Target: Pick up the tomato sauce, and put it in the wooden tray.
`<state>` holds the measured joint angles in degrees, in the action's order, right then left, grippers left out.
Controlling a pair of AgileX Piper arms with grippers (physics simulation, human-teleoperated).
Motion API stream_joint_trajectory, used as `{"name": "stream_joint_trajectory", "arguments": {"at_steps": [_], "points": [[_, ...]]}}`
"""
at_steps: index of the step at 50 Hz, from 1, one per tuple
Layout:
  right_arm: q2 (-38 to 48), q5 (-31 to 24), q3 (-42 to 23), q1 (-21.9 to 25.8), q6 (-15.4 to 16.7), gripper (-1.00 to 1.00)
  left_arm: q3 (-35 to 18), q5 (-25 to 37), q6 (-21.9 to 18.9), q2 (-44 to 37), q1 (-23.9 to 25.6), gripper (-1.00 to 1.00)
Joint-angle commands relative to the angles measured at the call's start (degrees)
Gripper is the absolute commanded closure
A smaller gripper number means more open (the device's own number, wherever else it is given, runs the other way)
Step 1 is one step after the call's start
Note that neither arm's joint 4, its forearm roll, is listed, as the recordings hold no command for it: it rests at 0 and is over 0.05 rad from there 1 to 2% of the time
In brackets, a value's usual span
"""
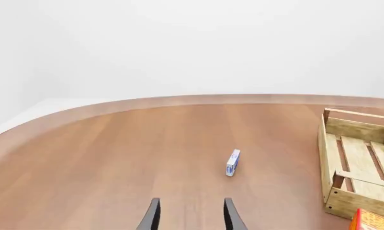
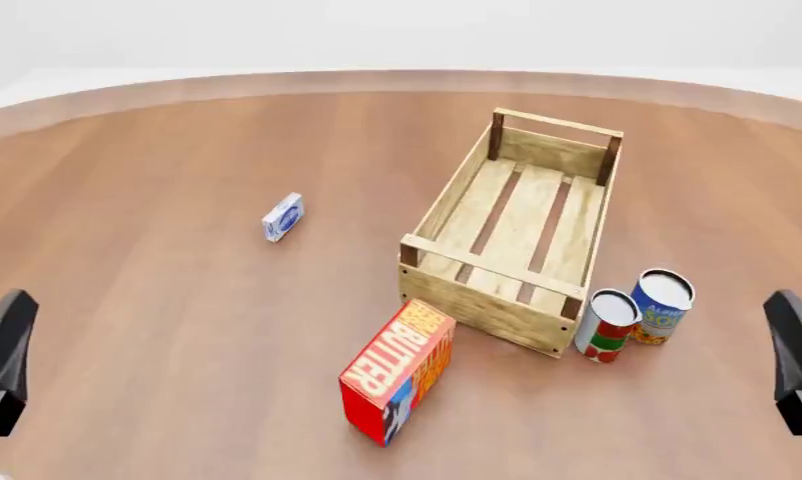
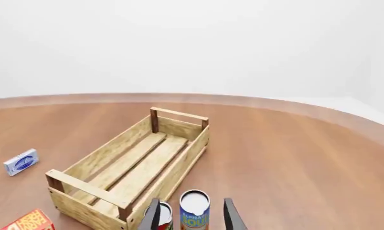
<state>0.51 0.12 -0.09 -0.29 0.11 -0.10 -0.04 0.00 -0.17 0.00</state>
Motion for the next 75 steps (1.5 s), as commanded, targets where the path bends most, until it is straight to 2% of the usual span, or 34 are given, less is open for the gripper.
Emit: {"name": "stream_joint_trajectory", "arguments": {"at_steps": [1,28,53,75], "points": [[-0.2,0.1,-0.2,0.6,-0.8,-1.0,-0.1,-0.1,0.0,-0.3,0.0,-1.0],[0.2,-2.7,-0.4,1.1,-0.2,-1.0,-0.1,-0.1,0.0,-0.3,0.0,-1.0],[13.9,0.8,-3.9,5.4,2.5,-1.0,-0.1,-0.1,0.0,-0.3,0.0,-1.0],[20.8,0.1,-5.7,7.8,2.9,-1.0,-0.1,-0.1,0.0,-0.3,0.0,-1.0]]}}
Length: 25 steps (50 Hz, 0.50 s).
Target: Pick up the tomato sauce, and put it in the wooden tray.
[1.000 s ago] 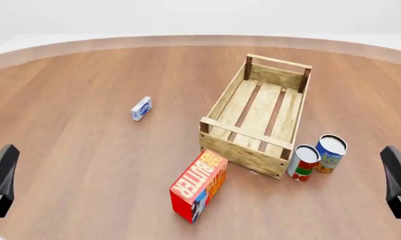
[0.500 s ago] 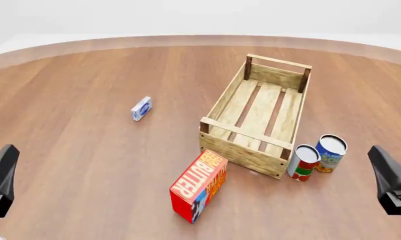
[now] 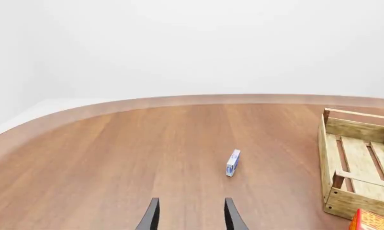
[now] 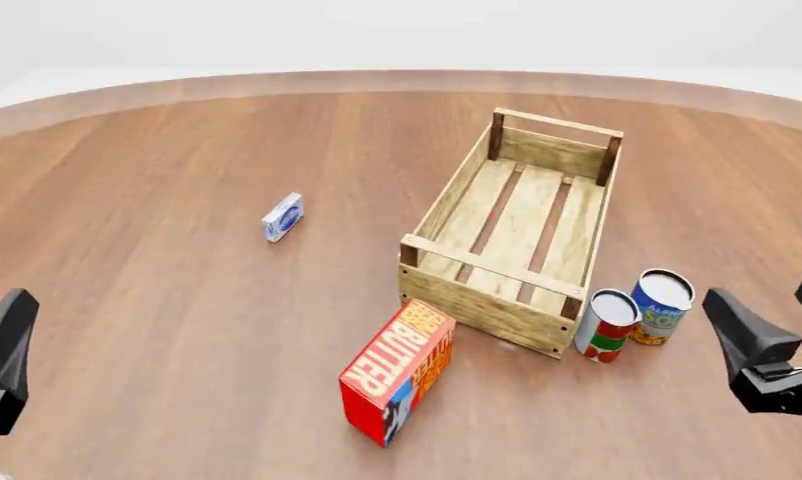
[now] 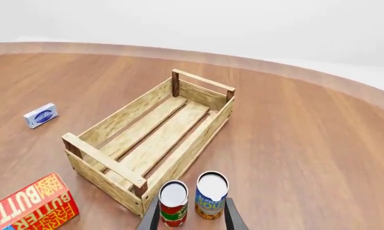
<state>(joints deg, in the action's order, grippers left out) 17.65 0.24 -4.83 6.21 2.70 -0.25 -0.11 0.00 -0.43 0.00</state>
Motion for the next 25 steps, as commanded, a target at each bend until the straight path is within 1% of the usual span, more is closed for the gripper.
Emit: {"name": "stream_joint_trajectory", "arguments": {"at_steps": [1,6,15,25], "points": [[3.7,-0.1,-1.0,1.4,0.3,-1.0,0.0,0.0,0.0,0.0,0.0,-1.0],[5.6,-0.3,-2.1,1.8,1.1,-1.0,0.0,0.0,0.0,0.0,0.0,-1.0],[8.4,-0.4,-3.2,2.2,1.2,-1.0,0.0,0.0,0.0,0.0,0.0,-1.0],[8.9,-4.2,-5.4,1.6,-0.7,-1.0,0.0,0.0,0.0,0.0,0.0,-1.0]]}}
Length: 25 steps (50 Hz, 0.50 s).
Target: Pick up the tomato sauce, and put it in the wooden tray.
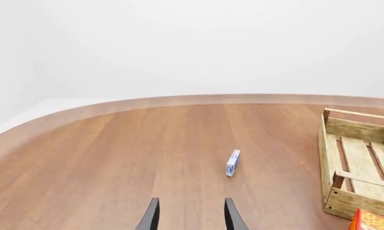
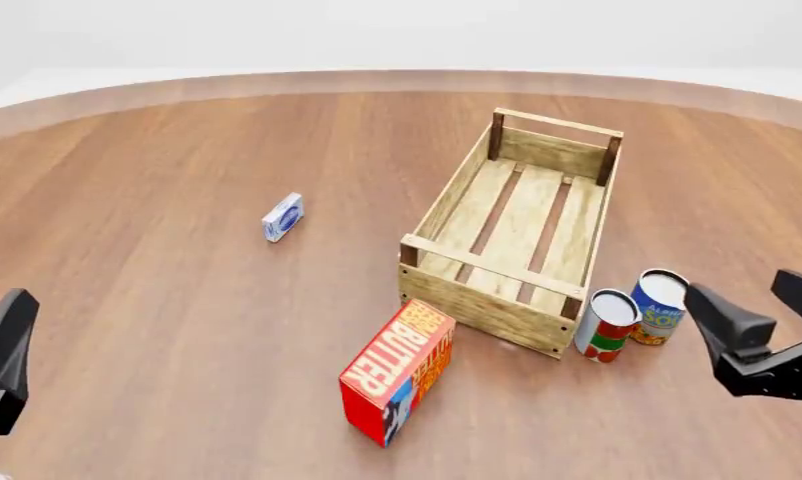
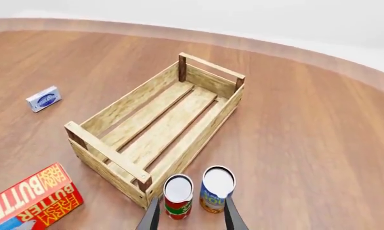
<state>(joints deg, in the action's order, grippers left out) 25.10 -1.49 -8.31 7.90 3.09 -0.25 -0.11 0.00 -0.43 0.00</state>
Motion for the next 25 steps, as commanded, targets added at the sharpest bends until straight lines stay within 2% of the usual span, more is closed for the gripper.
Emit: {"name": "stream_joint_trajectory", "arguments": {"at_steps": [1,9,14,25], "points": [[1.8,-2.5,-2.0,-0.1,-0.8,-1.0,0.0,0.0,0.0,0.0,0.0,-1.0],[5.2,-1.1,-2.2,0.8,-1.5,-1.0,0.0,0.0,0.0,0.0,0.0,-1.0],[6.1,-1.6,-3.1,1.3,-3.6,-1.0,0.0,0.0,0.0,0.0,0.0,-1.0],[8.8,-1.7,-4.0,1.6,-3.6,-1.0,0.0,0.0,0.0,0.0,0.0,-1.0]]}}
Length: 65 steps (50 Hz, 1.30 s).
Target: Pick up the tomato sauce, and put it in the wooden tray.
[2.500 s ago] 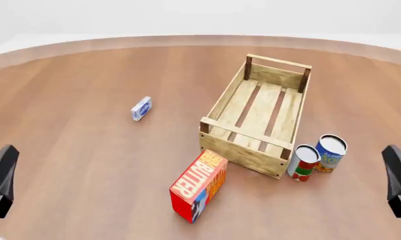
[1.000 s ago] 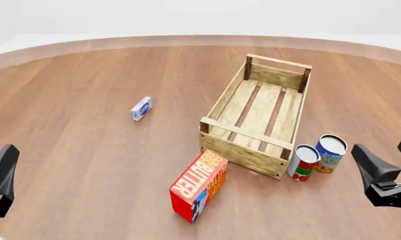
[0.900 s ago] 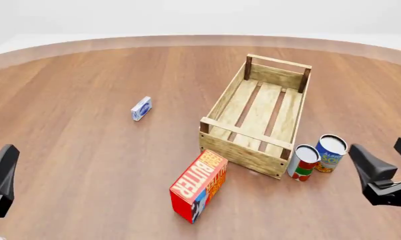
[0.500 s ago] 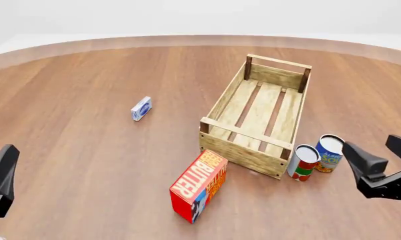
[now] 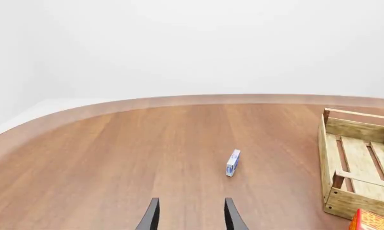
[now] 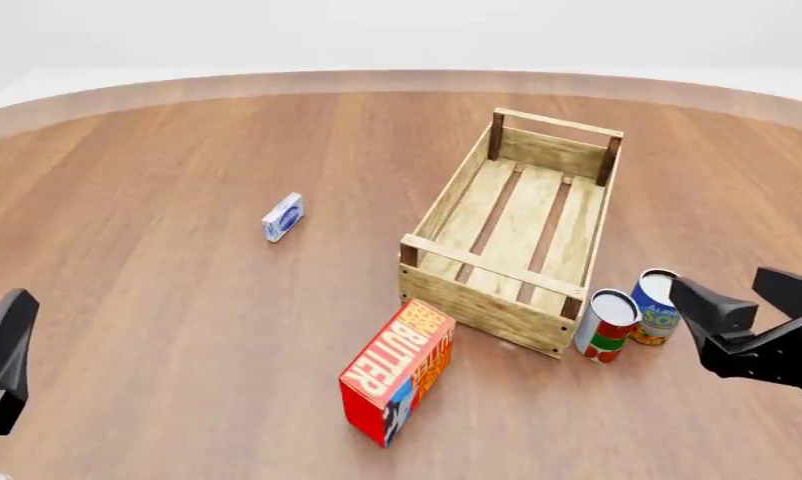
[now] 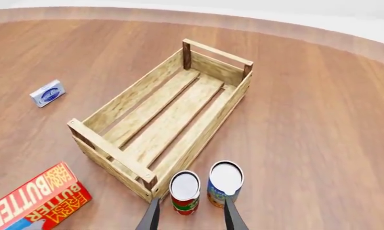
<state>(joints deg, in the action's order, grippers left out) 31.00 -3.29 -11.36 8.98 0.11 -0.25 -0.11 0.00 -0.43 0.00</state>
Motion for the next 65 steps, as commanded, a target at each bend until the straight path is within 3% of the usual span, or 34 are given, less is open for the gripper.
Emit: {"name": "stream_joint_trajectory", "arguments": {"at_steps": [1,13,20,31,65], "points": [[3.1,0.1,-1.0,0.6,-0.8,-1.0,0.0,0.0,0.0,0.0,0.0,-1.0],[6.2,1.4,-1.0,-0.1,1.0,-1.0,0.0,0.0,0.0,0.0,0.0,-1.0],[11.0,3.2,-0.9,-1.2,4.3,-1.0,0.0,0.0,0.0,0.0,0.0,-1.0],[15.9,5.5,-1.5,-1.1,6.6,-1.0,0.0,0.0,0.0,0.0,0.0,-1.0],[23.5,8.6,-3.4,-0.2,7.6,-1.0,0.0,0.0,0.0,0.0,0.0,-1.0]]}}
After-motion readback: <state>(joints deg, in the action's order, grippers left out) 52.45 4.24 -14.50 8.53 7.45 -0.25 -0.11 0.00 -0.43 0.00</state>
